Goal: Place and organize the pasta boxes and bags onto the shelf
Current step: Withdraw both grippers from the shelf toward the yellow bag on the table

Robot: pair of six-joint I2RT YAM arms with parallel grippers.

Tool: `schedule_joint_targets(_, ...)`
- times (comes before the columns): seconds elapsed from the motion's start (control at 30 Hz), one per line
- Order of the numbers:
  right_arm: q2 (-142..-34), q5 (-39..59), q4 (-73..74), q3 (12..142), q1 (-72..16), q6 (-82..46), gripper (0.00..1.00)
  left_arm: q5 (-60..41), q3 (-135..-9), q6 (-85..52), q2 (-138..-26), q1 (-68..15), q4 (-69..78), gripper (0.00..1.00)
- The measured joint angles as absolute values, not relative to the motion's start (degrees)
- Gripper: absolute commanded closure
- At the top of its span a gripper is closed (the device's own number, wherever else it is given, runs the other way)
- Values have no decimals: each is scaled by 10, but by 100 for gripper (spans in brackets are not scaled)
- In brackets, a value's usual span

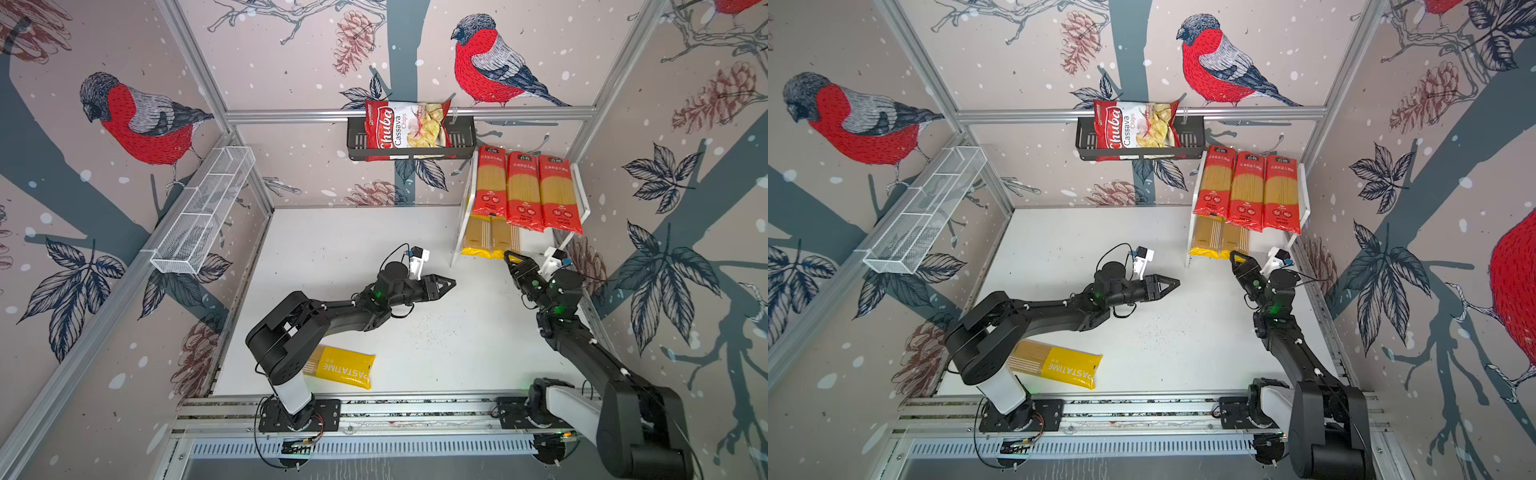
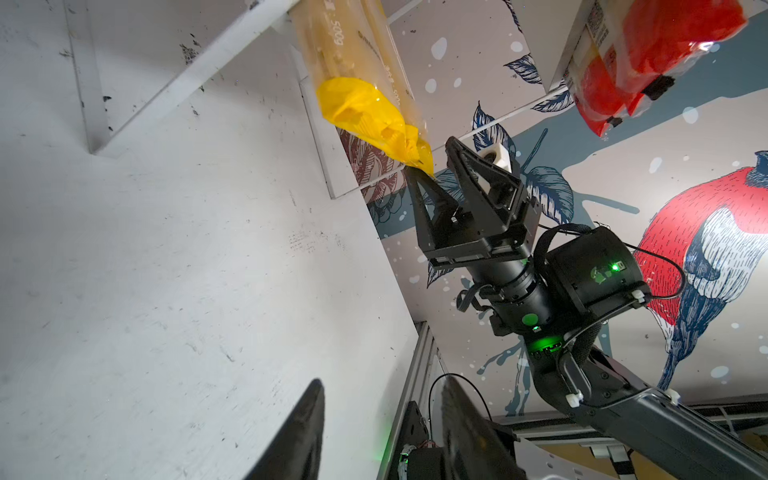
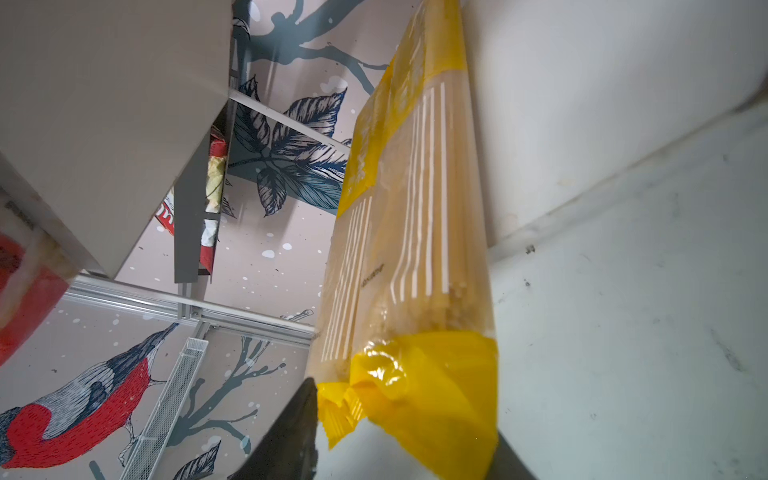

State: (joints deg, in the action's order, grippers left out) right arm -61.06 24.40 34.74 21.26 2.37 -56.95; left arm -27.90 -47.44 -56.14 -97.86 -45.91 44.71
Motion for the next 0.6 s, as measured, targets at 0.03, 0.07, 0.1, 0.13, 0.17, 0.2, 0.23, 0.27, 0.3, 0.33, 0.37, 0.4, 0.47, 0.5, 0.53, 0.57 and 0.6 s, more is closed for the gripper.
schedule_joint_targets(0.03, -607, 244, 342, 209, 24, -569, 49, -278, -474, -560, -979, -459, 444, 54)
schedule_joint_targets(0.07, -602, 245, 337, 205, 24, -569, 49, -277, -474, -559, -979, -459, 443, 54)
schedule_joint_targets(0.1, -597, 246, 333, 200, 24, -570, 49, -273, -474, -556, -978, -459, 443, 54)
schedule_joint_targets(0.13, -592, 246, 330, 194, 23, -570, 49, -270, -474, -556, -978, -459, 443, 54)
schedule_joint_targets(0.17, -586, 246, 326, 189, 22, -570, 49, -270, -474, -555, -976, -459, 441, 54)
schedule_joint_targets(0.2, -582, 246, 324, 184, 19, -570, 49, -269, -474, -553, -974, -459, 438, 54)
schedule_joint_targets(0.23, -576, 246, 320, 178, 15, -570, 49, -269, -474, -550, -971, -459, 431, 54)
schedule_joint_targets(0.27, -571, 246, 317, 174, 8, -570, 49, -269, -474, -544, -967, -459, 425, 54)
schedule_joint_targets(0.3, -566, 245, 316, 171, 2, -570, 49, -267, -474, -539, -964, -459, 418, 54)
schedule_joint_targets(0.33, -560, 244, 314, 167, -7, -570, 50, -263, -475, -532, -958, -458, 406, 54)
schedule_joint_targets(0.37, -554, 241, 310, 163, -18, -570, 50, -254, -475, -523, -952, -457, 394, 54)
schedule_joint_targets(0.4, -548, 237, 308, 161, -29, -570, 50, -250, -475, -515, -947, -456, 382, 54)
schedule_joint_targets(0.47, -534, 226, 296, 156, -64, -570, 50, -235, -471, -497, -932, -453, 359, 54)
schedule_joint_targets(0.5, -528, 218, 292, 154, -79, -569, 50, -229, -466, -490, -924, -450, 350, 54)
schedule_joint_targets(0.53, -522, 207, 286, 154, -99, -569, 50, -222, -459, -481, -915, -446, 337, 54)
schedule_joint_targets(0.57, -516, 197, 280, 154, -119, -569, 50, -216, -451, -475, -906, -442, 326, 54)
schedule_joint_targets(0.6, -512, 186, 276, 154, -138, -568, 51, -207, -443, -468, -897, -438, 317, 54)
